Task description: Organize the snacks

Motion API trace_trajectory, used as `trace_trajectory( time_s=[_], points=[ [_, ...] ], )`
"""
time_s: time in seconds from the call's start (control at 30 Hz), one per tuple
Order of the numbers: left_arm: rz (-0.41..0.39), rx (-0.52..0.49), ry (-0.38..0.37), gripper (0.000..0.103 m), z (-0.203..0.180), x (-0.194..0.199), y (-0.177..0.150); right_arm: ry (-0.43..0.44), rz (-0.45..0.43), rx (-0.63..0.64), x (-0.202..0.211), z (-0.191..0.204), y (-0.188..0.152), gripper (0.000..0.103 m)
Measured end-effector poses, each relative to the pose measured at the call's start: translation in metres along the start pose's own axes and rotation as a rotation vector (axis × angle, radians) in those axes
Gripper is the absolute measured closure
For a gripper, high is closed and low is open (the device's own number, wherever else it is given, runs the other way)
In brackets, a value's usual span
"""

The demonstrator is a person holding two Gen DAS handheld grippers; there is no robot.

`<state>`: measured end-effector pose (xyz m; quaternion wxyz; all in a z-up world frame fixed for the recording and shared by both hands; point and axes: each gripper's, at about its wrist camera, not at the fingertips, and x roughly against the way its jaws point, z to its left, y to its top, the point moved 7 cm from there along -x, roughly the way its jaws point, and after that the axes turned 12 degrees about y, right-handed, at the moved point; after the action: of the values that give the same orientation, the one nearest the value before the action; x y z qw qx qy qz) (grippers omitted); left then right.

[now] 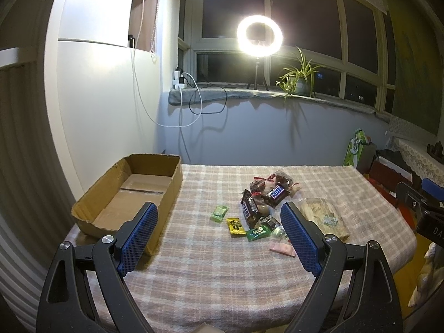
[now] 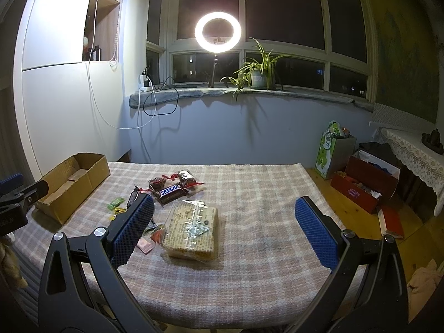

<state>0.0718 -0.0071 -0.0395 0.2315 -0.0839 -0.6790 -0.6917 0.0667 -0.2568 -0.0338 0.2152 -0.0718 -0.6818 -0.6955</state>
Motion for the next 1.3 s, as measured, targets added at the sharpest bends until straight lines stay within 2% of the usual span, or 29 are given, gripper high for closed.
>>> trace_trajectory(
  time_s=[0.27, 0.57, 0.8, 1.03, 1.3],
  points=[
    [0.022, -0.009, -0.007, 0.012, -0.003, -0.010, -0.001, -0.001, 0.015, -0.010, -0.007, -0.001, -0.008, 0.000],
    [0.078, -0.027, -0.051, 0.012, -0.013, -0.028, -0.009, -0.006, 0.058, -0.032, -0.020, -0.007, -0.017, 0.000],
    [0.125, -0.053, -0.094, 0.014, -0.029, -0.042, -0.016, 0.017, 0.137, -0.044, -0.046, -0.021, -0.023, 0.000],
    [0.197, -0.090, -0.209, 0.026, -0.061, -0.059, -0.023, 0.112, 0.213, -0.081, -0.079, -0.026, -0.032, 0.000],
    [0.323, -0.098, -0.420, 0.049, -0.104, -0.070, -0.034, 0.271, 0.311, -0.200, -0.107, -0.031, -0.054, 0.000]
  ],
)
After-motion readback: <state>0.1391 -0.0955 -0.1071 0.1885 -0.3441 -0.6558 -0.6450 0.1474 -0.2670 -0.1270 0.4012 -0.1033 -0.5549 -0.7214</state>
